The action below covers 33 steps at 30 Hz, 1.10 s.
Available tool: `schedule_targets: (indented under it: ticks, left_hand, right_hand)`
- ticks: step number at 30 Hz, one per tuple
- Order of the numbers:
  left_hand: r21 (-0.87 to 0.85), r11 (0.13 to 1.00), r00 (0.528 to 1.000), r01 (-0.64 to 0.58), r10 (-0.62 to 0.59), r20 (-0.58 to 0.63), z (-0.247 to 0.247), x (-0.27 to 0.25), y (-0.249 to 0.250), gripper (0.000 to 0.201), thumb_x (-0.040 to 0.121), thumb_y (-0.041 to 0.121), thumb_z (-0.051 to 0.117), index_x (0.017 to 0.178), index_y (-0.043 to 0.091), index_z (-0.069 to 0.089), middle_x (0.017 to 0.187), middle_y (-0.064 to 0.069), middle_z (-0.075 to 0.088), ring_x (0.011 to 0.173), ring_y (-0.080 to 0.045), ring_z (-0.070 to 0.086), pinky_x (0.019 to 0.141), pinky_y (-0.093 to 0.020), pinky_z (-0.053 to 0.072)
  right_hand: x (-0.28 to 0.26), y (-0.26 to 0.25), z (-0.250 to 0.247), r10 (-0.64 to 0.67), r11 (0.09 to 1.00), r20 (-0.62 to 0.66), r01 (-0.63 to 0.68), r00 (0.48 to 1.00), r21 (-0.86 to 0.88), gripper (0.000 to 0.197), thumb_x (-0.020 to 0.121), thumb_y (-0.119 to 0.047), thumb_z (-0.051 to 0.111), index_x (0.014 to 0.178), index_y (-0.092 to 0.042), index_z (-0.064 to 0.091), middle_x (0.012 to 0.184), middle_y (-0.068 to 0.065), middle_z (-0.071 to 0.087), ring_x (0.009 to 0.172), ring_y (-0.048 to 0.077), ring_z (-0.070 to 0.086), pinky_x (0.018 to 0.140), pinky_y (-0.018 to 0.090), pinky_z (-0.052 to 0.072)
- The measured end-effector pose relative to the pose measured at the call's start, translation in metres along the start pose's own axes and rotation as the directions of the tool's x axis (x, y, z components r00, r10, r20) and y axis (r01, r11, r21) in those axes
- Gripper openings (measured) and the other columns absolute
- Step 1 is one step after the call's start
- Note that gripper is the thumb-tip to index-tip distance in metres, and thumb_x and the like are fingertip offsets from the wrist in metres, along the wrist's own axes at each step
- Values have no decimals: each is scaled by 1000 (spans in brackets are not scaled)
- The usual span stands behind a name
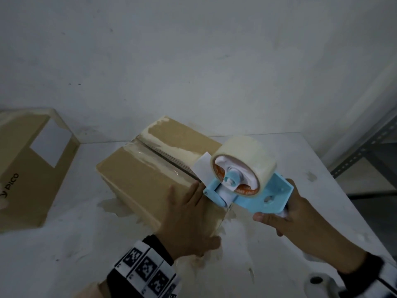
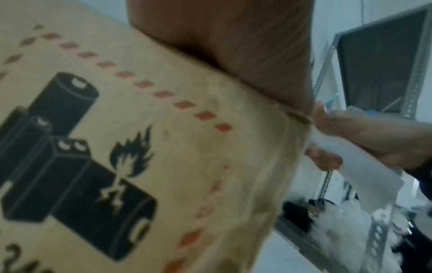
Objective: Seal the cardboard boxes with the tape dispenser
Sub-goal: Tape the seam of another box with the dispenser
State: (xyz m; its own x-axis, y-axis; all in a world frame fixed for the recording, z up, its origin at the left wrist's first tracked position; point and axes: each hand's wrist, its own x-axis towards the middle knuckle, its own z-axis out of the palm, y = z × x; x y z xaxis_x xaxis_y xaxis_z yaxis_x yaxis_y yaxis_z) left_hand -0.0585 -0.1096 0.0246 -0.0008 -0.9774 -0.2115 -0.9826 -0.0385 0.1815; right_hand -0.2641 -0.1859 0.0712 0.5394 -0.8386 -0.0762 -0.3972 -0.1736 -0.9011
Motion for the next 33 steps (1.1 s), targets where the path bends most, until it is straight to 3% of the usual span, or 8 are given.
schedule_targets:
  ticks: [3, 5, 6, 9, 11, 13, 28, 33]
  left_hand:
    - [79, 997, 999, 9, -6, -34, -9, 9, -11, 112, 46, 70, 21, 146, 20, 7, 154, 0, 20, 142, -19, 22, 106, -61, 19]
    - [80, 997, 997, 24, -17, -81, -13, 13, -21, 103, 47, 70, 29, 133, 15, 34, 134, -8, 54, 120, -25, 55, 88, -58, 43]
    - [95, 995, 992, 28, -16, -123, -14, 15, -28, 101, 46, 71, 30, 131, 15, 37, 131, -8, 56, 118, -26, 57, 87, -56, 44]
    - [77, 996, 996, 51, -45, -74, -18, 23, -47, 115, 45, 72, 23, 147, 21, 12, 155, -2, 18, 143, -22, 17, 111, -50, 15]
    - [72, 996, 996, 57, -53, -68, -18, 24, -51, 117, 44, 73, 20, 148, 24, 6, 157, 1, 8, 145, -19, 5, 113, -47, 7]
    - [84, 994, 996, 70, -65, -59, -15, 25, -52, 118, 43, 74, 17, 148, 25, 2, 158, 4, 3, 145, -17, 1, 114, -46, 5]
    - [99, 991, 995, 87, -82, -51, -19, 28, -47, 118, 39, 73, 22, 146, 30, -3, 157, 5, -5, 142, -18, 6, 113, -48, 13]
    - [128, 991, 999, -34, 33, 5, -23, 41, -38, 112, 45, 68, 14, 147, 29, -10, 156, 6, -17, 143, -22, -18, 114, -56, -6]
  right_hand:
    - [9, 0, 3, -10, 1000, -6, 10, 1000, -5, 51, 55, -41, 69, 94, -26, 39, 77, -7, 61, 63, -4, 62, 50, 10, 45]
    - [20, 1, 9, -18, 1000, -15, 17, 1000, -21, 48, 63, -39, 72, 94, -29, 38, 78, -8, 60, 61, -3, 62, 50, 11, 46]
    - [27, 1, 14, -26, 999, -15, 26, 1000, -33, 46, 67, -35, 74, 94, -31, 37, 80, -9, 59, 63, -4, 61, 51, 12, 46]
    - [43, -4, 25, -47, 997, -12, 46, 999, -62, 50, 70, -32, 76, 98, -32, 35, 84, -13, 59, 69, -4, 61, 55, 17, 47]
    - [48, -8, 28, -52, 996, 3, 52, 999, -79, 54, 68, -37, 76, 102, -27, 35, 84, -13, 59, 66, -6, 60, 55, 15, 46]
    - [48, -10, 27, -54, 995, 11, 55, 998, -83, 60, 63, -44, 74, 104, -24, 35, 83, -13, 58, 64, -11, 59, 52, 11, 45]
    - [3, 31, 3, 94, 994, -78, -97, 993, -42, 49, 66, -13, 81, 89, -26, 40, 82, -7, 59, 69, -11, 59, 50, 7, 44]
    - [2, 29, 2, 103, 994, -49, -105, 993, -30, 48, 64, -17, 81, 89, -26, 40, 81, -7, 59, 68, -9, 60, 50, 8, 45]
